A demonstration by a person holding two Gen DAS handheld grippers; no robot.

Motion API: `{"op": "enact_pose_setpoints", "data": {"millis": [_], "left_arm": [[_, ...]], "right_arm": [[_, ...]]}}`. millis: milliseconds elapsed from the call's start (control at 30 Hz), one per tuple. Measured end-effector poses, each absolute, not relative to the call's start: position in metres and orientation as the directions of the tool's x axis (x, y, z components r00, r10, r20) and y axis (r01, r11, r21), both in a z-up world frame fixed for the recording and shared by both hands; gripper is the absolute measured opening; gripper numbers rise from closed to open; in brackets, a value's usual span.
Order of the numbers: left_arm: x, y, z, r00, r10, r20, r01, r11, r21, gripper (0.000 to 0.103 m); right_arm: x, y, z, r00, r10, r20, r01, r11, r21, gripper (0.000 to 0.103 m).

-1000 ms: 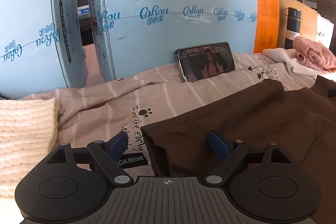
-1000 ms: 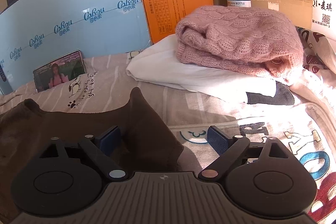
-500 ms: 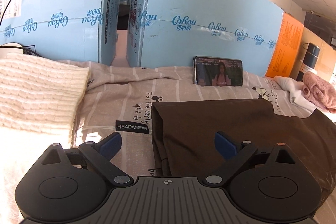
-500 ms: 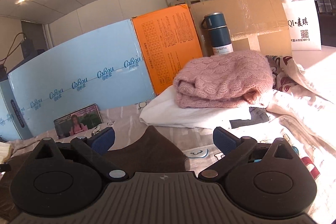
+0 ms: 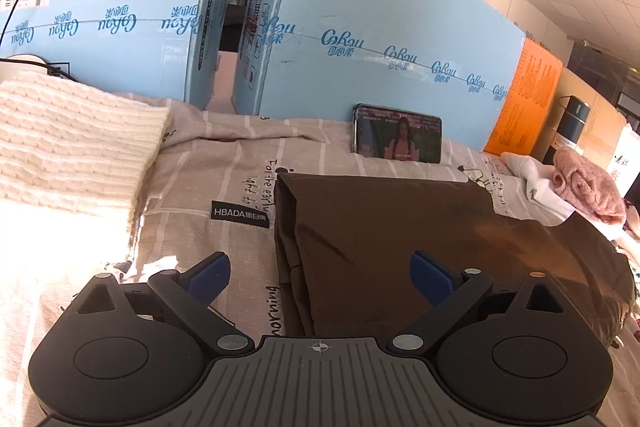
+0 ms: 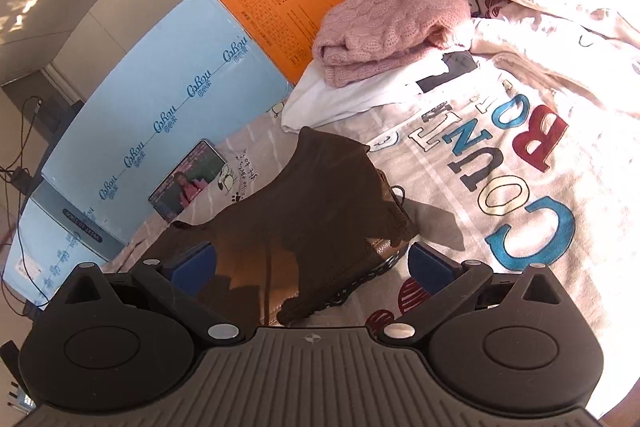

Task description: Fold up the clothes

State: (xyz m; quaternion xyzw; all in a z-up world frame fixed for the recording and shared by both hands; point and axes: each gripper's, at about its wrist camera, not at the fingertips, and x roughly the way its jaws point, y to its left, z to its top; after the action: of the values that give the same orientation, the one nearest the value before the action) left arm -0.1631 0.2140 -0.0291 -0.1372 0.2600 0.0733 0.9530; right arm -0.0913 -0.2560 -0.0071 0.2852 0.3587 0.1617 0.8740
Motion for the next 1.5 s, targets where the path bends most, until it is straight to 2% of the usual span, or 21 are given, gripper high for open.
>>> {"op": "enact_pose_setpoints", "data": {"millis": [300,467,633,733,767,800,833,867,1000,1100,1233,1300,1367,1500], "left_arm": [[-0.16,0.213,-0.033,0.841,0.073,-0.537,-0.219,0.952,-0.213,0.099],[-0.155,0.21,-0.037,0.826,0.068,-0.56,-0.212,0.957,-0.197,0.099],[-0.151,0.207,-0.041,0.811,0.066,-0.581,-0.204,0.963,-0.174,0.099],[-0.15,0.206,-0.042,0.805,0.067,-0.589,-0.202,0.965,-0.167,0.099],[-0.15,0.206,-0.042,0.804,0.067,-0.591,-0.203,0.965,-0.166,0.099],[-0.149,0.206,-0.043,0.802,0.068,-0.594,-0.205,0.965,-0.166,0.099],[-0.149,0.207,-0.043,0.8,0.069,-0.596,-0.207,0.964,-0.167,0.099],[-0.149,0.208,-0.043,0.8,0.069,-0.596,-0.211,0.962,-0.171,0.099],[-0.149,0.212,-0.043,0.804,0.058,-0.591,-0.213,0.957,-0.197,0.099],[-0.151,0.214,-0.043,0.819,0.003,-0.573,-0.17,0.956,-0.239,0.099],[-0.16,0.209,-0.037,0.854,-0.267,-0.447,0.081,0.916,-0.393,0.099],[-0.163,0.202,-0.034,0.853,-0.321,-0.412,0.148,0.905,-0.399,0.099],[-0.16,0.198,-0.035,0.854,-0.272,-0.443,0.105,0.925,-0.365,0.099],[-0.149,0.188,-0.043,0.83,-0.078,-0.553,-0.05,0.976,-0.213,0.099]], "right_arm": [[-0.068,-0.238,-0.032,0.597,0.563,-0.571,-0.032,0.728,0.685,0.103],[-0.057,-0.239,-0.048,0.719,0.535,-0.443,0.027,0.616,0.787,0.103],[-0.048,-0.234,-0.048,0.809,0.432,-0.399,0.081,0.59,0.804,0.103],[-0.041,-0.225,-0.049,0.824,0.403,-0.398,0.067,0.629,0.775,0.09],[-0.038,-0.222,-0.052,0.824,0.393,-0.407,0.074,0.639,0.766,0.074],[-0.036,-0.221,-0.054,0.822,0.381,-0.423,0.09,0.647,0.757,0.054],[-0.033,-0.22,-0.058,0.819,0.371,-0.438,0.105,0.653,0.75,0.043],[-0.03,-0.221,-0.061,0.814,0.369,-0.449,0.118,0.652,0.749,0.028],[-0.032,-0.23,-0.064,0.824,0.391,-0.409,0.096,0.616,0.782,0.01],[-0.036,-0.236,-0.059,0.841,0.397,-0.369,0.054,0.616,0.786,0.007],[-0.039,-0.251,-0.053,0.862,0.378,-0.339,0.046,0.607,0.794,0.006],[-0.042,-0.262,-0.048,0.885,0.32,-0.34,0.077,0.618,0.782,0.006],[-0.047,-0.27,-0.04,0.906,0.263,-0.333,0.094,0.639,0.763,0.006],[-0.054,-0.275,-0.021,0.93,0.223,-0.292,0.072,0.668,0.74,0.006]]}}
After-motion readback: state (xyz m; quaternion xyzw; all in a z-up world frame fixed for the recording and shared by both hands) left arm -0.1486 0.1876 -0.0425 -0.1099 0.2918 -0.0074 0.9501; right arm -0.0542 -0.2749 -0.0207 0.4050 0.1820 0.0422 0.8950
